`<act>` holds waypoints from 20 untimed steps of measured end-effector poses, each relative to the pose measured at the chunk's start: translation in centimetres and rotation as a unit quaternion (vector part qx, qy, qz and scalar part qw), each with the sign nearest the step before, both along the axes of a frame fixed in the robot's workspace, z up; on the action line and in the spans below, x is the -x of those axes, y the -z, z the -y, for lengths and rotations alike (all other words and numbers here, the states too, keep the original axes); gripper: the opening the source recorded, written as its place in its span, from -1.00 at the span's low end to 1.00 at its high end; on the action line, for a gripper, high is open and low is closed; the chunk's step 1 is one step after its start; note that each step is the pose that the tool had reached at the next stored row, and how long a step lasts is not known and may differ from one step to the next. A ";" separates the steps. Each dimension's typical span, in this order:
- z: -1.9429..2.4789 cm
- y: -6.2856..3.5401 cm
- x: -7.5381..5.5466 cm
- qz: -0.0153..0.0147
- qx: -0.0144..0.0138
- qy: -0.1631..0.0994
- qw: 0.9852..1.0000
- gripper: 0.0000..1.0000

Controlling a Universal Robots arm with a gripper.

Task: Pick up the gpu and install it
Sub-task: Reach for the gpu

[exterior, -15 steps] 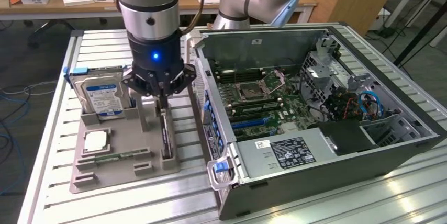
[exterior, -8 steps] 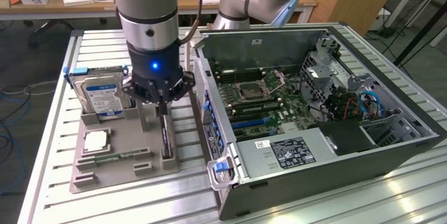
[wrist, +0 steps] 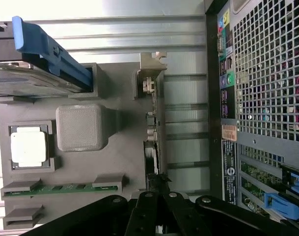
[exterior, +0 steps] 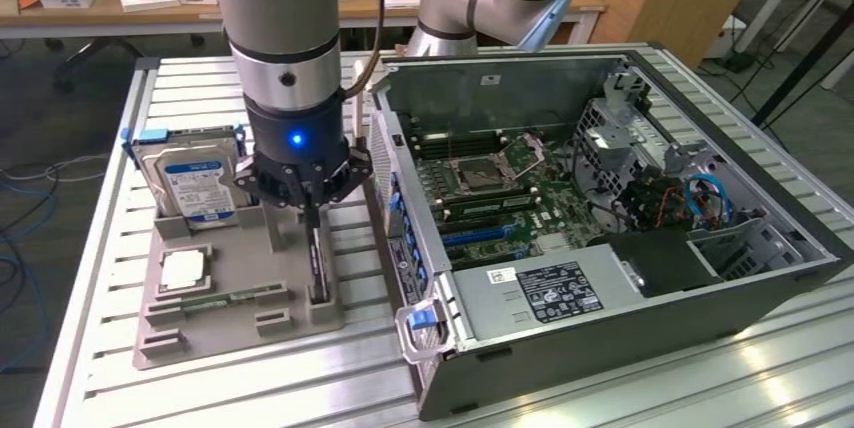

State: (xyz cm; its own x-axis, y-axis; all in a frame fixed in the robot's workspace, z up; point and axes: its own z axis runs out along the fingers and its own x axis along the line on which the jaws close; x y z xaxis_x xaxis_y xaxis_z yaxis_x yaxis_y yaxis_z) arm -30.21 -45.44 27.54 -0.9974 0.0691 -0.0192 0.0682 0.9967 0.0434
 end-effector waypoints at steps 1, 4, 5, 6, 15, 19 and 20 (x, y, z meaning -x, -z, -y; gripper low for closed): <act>0.00 0.00 0.0 0.000 0.000 0.000 1.000 -0.79; 0.00 0.01 0.0 0.000 0.000 0.000 1.000 -0.79; 0.00 0.01 0.0 0.000 0.000 0.000 1.000 -0.77; 0.00 0.01 0.0 0.000 0.000 0.000 1.000 -0.77; 0.00 0.01 0.0 0.000 0.000 0.000 1.000 -0.06; 0.00 0.01 0.0 0.000 0.000 0.000 1.000 -0.06; 0.00 0.01 0.0 0.000 0.000 0.000 1.000 -0.06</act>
